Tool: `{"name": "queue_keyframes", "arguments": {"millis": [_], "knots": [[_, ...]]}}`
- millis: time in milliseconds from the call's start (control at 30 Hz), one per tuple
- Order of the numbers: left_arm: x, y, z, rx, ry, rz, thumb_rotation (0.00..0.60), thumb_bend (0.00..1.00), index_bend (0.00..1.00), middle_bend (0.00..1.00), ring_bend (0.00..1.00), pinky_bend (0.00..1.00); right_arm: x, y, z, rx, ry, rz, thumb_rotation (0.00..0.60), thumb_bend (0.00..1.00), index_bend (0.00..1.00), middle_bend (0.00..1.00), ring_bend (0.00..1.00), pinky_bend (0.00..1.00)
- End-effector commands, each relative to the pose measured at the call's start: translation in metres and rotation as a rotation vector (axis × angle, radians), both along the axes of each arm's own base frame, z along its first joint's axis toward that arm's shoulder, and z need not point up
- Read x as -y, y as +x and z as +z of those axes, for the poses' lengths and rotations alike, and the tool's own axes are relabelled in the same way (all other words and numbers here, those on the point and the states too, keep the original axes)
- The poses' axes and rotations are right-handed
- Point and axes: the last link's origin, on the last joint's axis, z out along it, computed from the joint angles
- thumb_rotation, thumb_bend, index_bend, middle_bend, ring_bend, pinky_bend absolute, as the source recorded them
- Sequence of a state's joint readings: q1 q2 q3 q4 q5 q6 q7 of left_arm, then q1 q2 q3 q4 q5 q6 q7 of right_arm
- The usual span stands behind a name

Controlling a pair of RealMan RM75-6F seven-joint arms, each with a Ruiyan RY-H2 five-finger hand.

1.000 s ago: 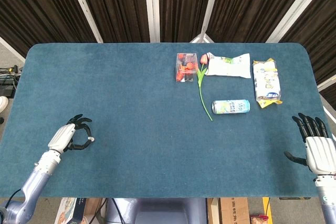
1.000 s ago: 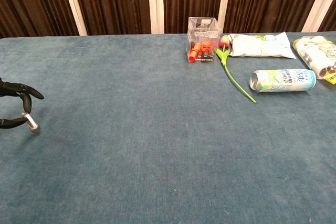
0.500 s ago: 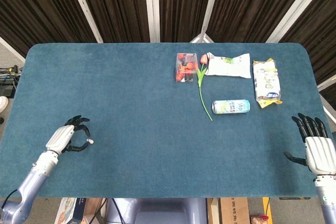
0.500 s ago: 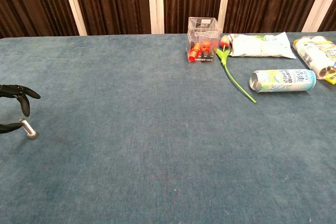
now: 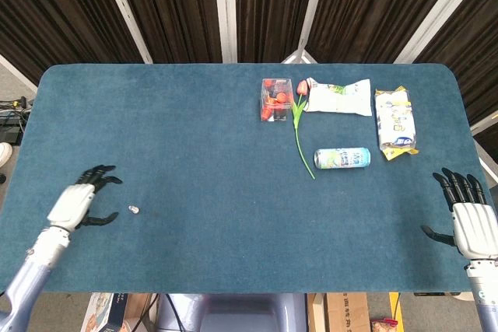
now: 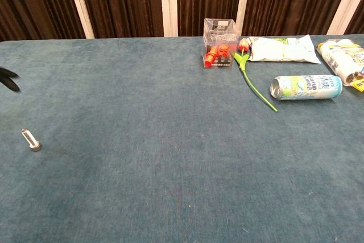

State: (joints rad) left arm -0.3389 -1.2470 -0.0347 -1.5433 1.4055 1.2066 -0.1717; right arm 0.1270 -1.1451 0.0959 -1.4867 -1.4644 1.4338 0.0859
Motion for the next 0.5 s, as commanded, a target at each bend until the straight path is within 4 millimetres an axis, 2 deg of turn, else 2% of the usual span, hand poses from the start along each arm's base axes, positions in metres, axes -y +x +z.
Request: {"name": "queue_keyframes", "arguments": {"millis": [33, 133, 267, 500], "knots": [[0.038, -0.002, 0.052, -0.234, 0.302, 0.015, 0.600, 0.35, 0.28, 0.06, 0.00, 0.00, 0.000, 0.000, -0.002, -0.003, 0.009, 0.001, 0.600, 0.10, 0.14, 0.10, 0.09, 0.00], [0.055, -0.006, 0.061, -0.310, 0.381, 0.052, 0.600, 0.35, 0.26, 0.06, 0.00, 0.00, 0.000, 0.002, -0.004, -0.008, 0.015, 0.008, 0.600, 0.10, 0.14, 0.10, 0.09, 0.00], [0.071, -0.016, 0.068, -0.305, 0.388, 0.098, 0.600, 0.35, 0.22, 0.06, 0.00, 0.00, 0.000, 0.003, -0.006, -0.020, 0.026, 0.015, 0.600, 0.10, 0.14, 0.10, 0.09, 0.00], [0.081, -0.019, 0.084, -0.272, 0.405, 0.116, 0.600, 0.35, 0.21, 0.06, 0.00, 0.00, 0.001, 0.003, -0.007, -0.027, 0.027, 0.019, 0.600, 0.10, 0.14, 0.10, 0.09, 0.00]]}}
